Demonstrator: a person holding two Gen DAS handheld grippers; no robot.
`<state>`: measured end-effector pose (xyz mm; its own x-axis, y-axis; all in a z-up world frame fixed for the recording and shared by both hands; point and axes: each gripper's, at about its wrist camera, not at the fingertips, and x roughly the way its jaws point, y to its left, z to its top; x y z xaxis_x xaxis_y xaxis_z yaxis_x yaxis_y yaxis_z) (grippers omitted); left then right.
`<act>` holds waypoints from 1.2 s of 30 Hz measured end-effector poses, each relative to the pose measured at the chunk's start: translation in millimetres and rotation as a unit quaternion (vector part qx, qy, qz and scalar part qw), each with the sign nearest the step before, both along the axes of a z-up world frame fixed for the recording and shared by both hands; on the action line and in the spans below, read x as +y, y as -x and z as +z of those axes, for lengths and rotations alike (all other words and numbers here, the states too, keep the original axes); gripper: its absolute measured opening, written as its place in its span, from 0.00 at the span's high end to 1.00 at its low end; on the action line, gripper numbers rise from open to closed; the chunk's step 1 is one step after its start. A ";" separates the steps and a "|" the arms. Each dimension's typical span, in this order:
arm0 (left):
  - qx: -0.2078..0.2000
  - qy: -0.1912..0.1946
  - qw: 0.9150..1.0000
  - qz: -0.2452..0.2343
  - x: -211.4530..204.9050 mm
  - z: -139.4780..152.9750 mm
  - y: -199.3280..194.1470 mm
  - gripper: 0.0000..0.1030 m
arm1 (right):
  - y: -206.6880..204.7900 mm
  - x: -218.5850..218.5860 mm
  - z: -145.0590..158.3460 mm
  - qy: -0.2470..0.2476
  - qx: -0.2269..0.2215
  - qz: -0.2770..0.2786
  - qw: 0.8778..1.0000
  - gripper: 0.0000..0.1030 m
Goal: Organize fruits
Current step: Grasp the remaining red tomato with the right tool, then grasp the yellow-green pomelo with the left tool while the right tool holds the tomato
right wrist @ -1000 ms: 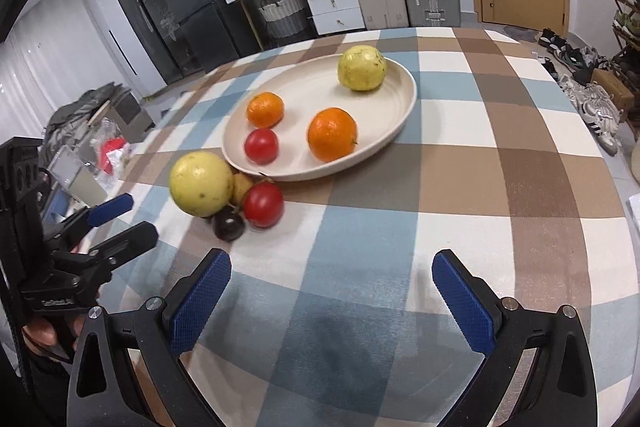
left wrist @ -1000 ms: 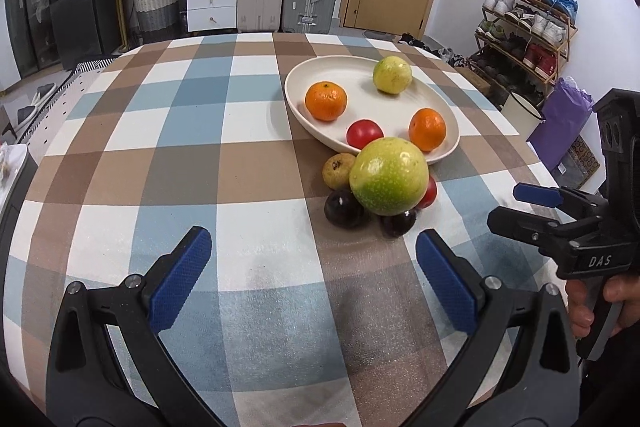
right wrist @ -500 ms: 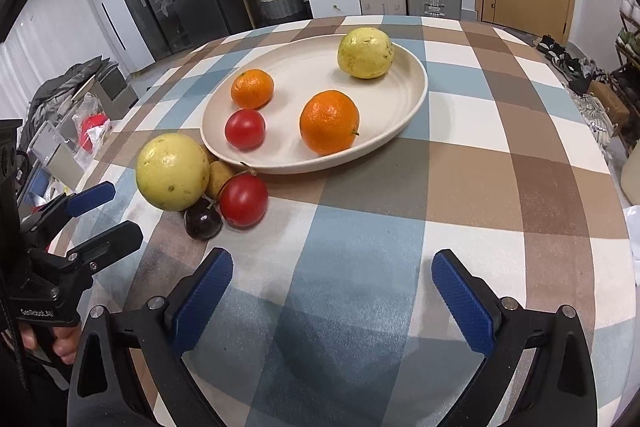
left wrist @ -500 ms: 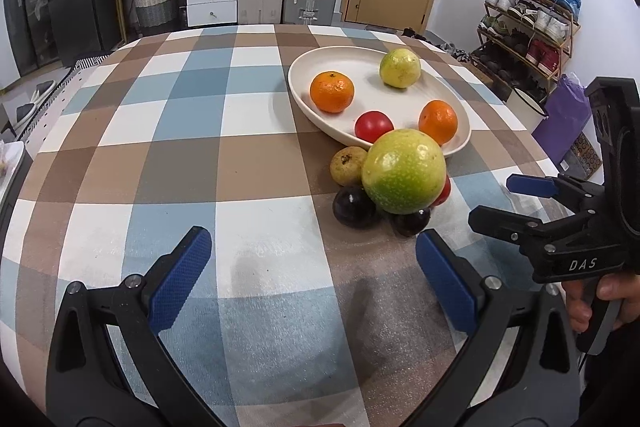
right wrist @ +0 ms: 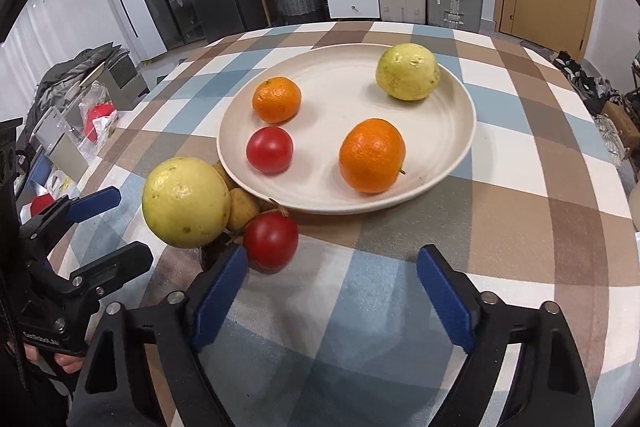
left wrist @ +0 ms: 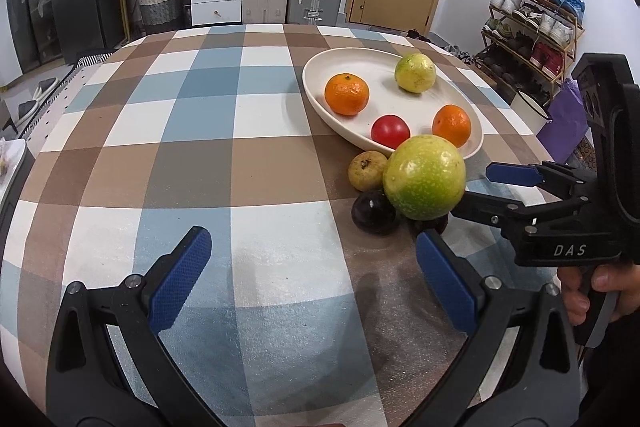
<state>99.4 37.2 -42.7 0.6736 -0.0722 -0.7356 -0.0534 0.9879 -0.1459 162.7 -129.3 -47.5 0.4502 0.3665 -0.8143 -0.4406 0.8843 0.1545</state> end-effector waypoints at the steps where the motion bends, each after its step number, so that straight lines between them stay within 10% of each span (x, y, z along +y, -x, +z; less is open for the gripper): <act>1: 0.000 0.001 1.000 0.000 0.8 -0.2 -0.6 0.01 | -0.6 0.5 -0.2 -0.001 0.000 0.001 1.000 0.15; 15: 0.002 0.003 1.000 0.006 6.1 -1.1 -4.3 0.01 | -7.2 3.7 -1.0 -0.031 0.008 0.026 0.999 0.28; 28: 0.004 0.006 1.000 0.001 0.0 0.8 -8.7 0.01 | -4.3 -1.1 -3.7 -0.111 0.035 0.059 0.991 0.68; 36: -0.001 0.004 1.000 -0.005 -6.4 5.3 -10.3 0.01 | 7.8 -9.7 1.3 -0.102 0.020 0.048 0.993 0.68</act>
